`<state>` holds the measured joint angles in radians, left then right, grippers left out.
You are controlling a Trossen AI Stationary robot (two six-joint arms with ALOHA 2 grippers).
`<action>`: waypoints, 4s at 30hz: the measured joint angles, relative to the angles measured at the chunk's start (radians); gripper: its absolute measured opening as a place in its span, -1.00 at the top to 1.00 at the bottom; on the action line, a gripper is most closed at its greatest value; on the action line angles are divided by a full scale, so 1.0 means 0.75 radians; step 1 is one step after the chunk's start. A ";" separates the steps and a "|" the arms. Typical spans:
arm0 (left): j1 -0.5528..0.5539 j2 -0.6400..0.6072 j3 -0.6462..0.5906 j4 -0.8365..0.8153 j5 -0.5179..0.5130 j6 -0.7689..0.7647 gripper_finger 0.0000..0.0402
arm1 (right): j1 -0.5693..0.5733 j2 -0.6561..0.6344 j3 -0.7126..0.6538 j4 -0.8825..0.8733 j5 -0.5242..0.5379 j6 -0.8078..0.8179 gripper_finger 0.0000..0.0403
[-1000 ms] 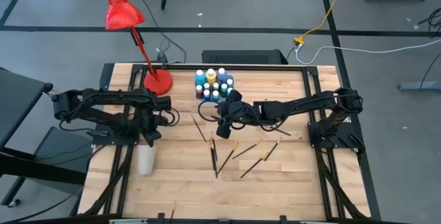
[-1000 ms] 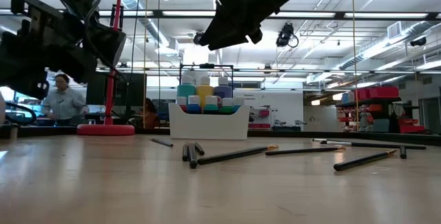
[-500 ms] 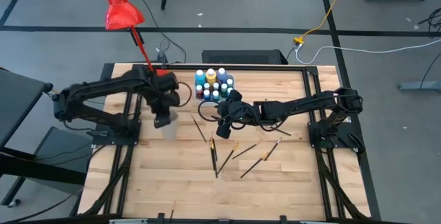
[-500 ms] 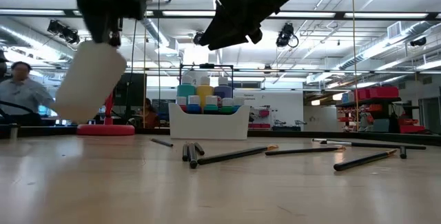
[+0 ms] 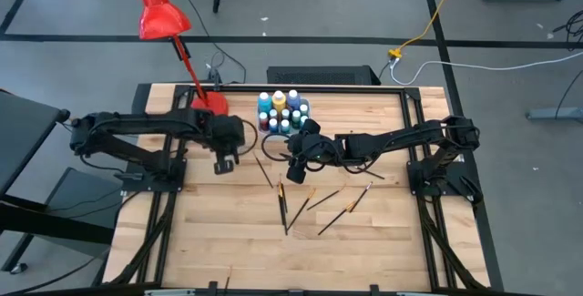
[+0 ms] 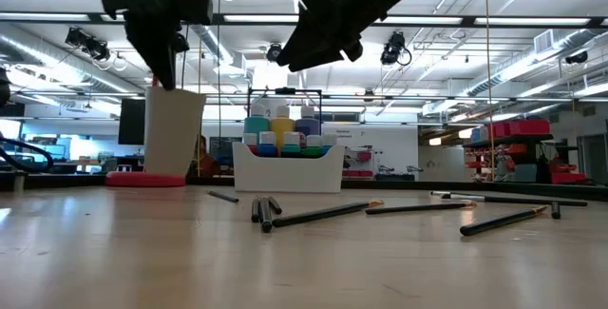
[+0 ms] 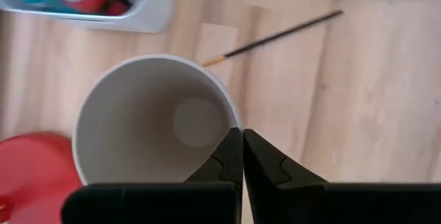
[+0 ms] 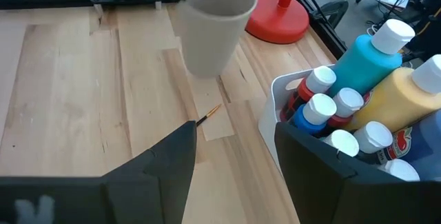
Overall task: Pick & Place Paint Supplies
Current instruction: Prepare the white cup, then put the black paint brush into the white cup
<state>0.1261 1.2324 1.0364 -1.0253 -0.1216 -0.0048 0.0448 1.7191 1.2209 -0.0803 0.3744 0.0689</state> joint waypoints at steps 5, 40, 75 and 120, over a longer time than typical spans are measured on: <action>-0.008 0.000 -0.060 0.028 0.100 -0.064 0.98 | 0.000 0.000 0.000 -0.004 0.000 0.009 -0.01; -0.177 -0.011 0.221 -0.160 -0.102 -0.519 0.46 | 0.000 0.000 0.000 -0.003 -0.002 0.038 -0.01; -1.296 0.829 0.371 0.355 0.188 -2.372 0.47 | 0.000 0.001 0.000 0.043 -0.004 0.003 -0.01; -1.314 1.094 0.533 0.207 -0.100 -2.575 0.98 | 0.002 0.001 0.000 0.015 -0.140 0.036 -0.01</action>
<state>-0.8593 2.0525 1.4365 -0.8703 -0.1965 -1.9358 0.0460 1.7195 1.2209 -0.0692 0.2691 0.0956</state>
